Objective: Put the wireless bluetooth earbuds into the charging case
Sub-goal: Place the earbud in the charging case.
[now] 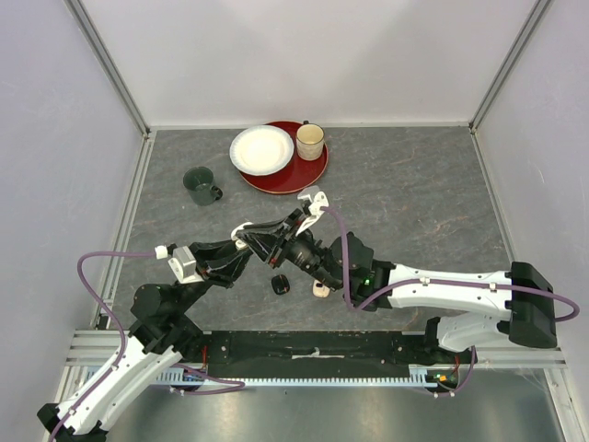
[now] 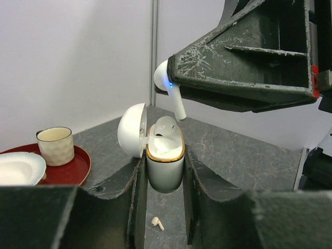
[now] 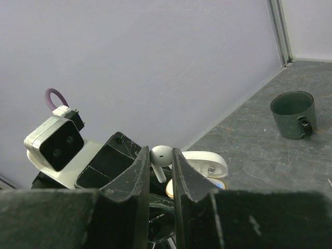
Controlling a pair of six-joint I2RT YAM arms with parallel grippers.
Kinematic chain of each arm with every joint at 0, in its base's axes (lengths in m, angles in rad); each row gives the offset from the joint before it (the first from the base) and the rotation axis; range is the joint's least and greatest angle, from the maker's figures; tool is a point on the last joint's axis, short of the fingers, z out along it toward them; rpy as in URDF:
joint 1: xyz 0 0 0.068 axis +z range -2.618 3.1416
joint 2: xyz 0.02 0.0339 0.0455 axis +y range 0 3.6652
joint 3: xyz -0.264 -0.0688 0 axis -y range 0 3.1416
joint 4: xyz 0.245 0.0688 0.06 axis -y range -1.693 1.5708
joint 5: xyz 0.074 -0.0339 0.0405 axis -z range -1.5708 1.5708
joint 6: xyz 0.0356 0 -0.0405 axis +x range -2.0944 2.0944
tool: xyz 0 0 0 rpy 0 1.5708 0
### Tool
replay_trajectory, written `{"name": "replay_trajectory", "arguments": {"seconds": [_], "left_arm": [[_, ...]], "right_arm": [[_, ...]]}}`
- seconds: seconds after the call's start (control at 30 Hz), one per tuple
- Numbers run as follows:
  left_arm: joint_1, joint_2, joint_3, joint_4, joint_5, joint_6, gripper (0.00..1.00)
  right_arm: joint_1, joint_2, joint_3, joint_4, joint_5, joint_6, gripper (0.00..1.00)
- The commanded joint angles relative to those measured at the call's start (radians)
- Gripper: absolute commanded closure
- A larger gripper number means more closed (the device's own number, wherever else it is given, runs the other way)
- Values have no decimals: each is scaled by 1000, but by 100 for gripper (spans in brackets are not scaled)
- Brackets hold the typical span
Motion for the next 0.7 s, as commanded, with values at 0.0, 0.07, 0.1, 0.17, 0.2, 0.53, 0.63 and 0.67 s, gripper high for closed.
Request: {"name": "replay_trajectory", "arguments": {"seconds": [0.0, 0.07, 0.1, 0.17, 0.2, 0.53, 0.63, 0.67], "left_arm": [[0, 7, 9, 62, 16, 5, 98], [0, 4, 9, 62, 14, 4, 98], [0, 4, 9, 63, 14, 4, 98], [0, 2, 11, 63, 14, 2, 98], [0, 2, 11, 63, 14, 2, 98], [0, -1, 21, 65, 19, -1, 98], [0, -1, 21, 65, 19, -2, 98], [0, -2, 20, 65, 20, -4, 98]], "right_arm": [[18, 14, 57, -6, 14, -38, 100], [27, 24, 62, -14, 31, -56, 100], [32, 27, 63, -17, 39, -62, 100], [43, 34, 65, -20, 60, -79, 100], [44, 37, 65, -22, 71, -84, 100], [75, 54, 59, -17, 160, -133, 100], [75, 48, 48, 1, 178, -133, 100], [75, 48, 46, 3, 186, -133, 100]]}}
